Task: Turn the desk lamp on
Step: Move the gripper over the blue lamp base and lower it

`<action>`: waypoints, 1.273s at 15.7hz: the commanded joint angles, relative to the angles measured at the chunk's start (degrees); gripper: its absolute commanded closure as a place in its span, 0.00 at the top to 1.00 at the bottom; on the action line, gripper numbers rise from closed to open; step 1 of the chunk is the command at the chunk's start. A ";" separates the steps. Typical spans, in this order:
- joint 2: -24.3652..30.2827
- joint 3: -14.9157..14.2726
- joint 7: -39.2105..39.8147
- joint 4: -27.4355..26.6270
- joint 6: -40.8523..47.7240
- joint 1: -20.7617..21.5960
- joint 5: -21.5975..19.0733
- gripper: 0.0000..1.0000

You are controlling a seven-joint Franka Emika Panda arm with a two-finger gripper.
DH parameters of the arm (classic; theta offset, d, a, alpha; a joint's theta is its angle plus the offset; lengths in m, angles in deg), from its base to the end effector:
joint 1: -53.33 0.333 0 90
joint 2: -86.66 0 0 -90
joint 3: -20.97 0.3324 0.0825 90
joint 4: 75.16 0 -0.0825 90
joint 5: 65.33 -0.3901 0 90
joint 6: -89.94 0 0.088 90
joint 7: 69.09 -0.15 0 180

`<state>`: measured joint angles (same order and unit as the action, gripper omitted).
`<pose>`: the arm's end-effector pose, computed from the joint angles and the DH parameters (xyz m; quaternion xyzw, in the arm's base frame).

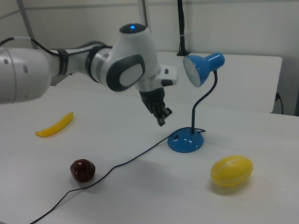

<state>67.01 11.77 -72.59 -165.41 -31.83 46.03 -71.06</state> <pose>0.6778 -0.1797 0.4371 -0.9765 0.1867 -0.1072 0.0067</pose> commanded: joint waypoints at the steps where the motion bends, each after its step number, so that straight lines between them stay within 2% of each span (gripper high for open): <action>1: -4.69 -0.56 -4.29 0.42 -10.65 0.26 -1.30 0.00; 6: -8.39 -0.56 -8.18 0.42 -19.90 0.26 -1.39 0.00; 11: -9.27 -0.56 -8.36 0.07 -20.53 0.53 -1.48 0.00; 17: -13.22 -0.47 -11.52 0.69 -20.70 1.93 -1.13 0.00; 20: -13.93 -0.38 -12.84 0.69 -23.95 2.28 -1.13 0.00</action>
<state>54.09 11.92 -83.57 -165.31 -52.43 47.23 -71.18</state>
